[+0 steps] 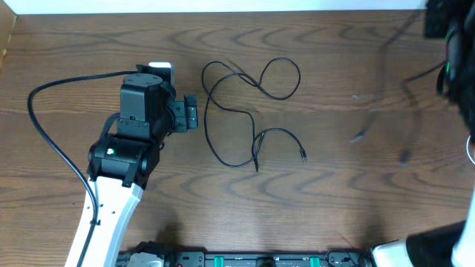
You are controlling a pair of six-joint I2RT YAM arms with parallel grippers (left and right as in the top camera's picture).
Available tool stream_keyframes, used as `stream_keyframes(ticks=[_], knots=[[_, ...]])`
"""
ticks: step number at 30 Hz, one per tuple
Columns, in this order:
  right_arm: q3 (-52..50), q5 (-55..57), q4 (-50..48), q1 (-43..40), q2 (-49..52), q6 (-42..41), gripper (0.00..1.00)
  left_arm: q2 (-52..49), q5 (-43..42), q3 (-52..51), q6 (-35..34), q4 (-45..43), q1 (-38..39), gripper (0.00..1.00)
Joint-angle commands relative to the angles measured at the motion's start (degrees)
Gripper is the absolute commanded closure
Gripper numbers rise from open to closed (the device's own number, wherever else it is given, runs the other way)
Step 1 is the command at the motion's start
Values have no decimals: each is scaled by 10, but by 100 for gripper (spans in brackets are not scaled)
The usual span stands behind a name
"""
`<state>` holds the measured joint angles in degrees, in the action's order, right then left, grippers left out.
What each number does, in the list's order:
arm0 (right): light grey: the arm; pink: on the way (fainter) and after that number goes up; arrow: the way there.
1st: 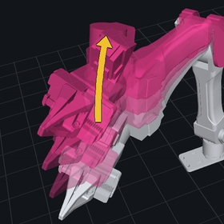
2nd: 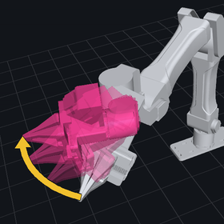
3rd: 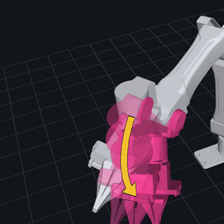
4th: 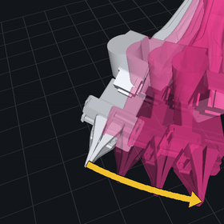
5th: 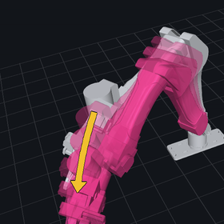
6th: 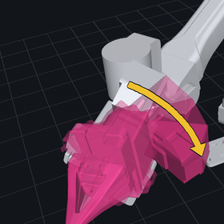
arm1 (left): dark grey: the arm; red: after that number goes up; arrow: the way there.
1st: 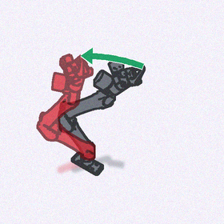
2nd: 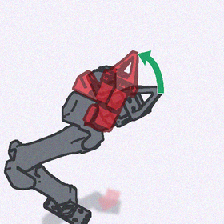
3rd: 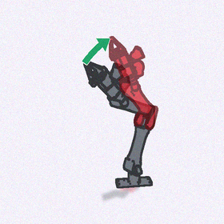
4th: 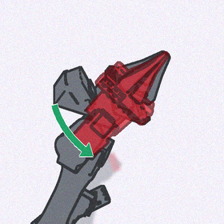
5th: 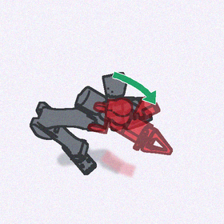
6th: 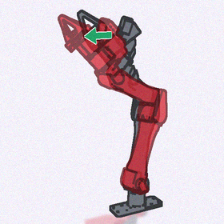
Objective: Untangle cables
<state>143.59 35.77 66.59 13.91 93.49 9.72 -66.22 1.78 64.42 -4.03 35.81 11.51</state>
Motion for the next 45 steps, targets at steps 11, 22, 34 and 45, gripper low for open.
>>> stream_keyframes(ticks=[11,22,34,45], knots=[[-18,-200,-84,-363,82,-56,98,0,-1,10,19,9,-2,9],[-25,-360,-90,-553,239,-76,99,0,-1,6,19,30,-2,9],[-27,-376,-54,-602,348,-73,28,0,-1,6,18,30,-2,9],[-28,-400,3,-598,357,-84,1,0,-1,6,18,30,-2,9]])
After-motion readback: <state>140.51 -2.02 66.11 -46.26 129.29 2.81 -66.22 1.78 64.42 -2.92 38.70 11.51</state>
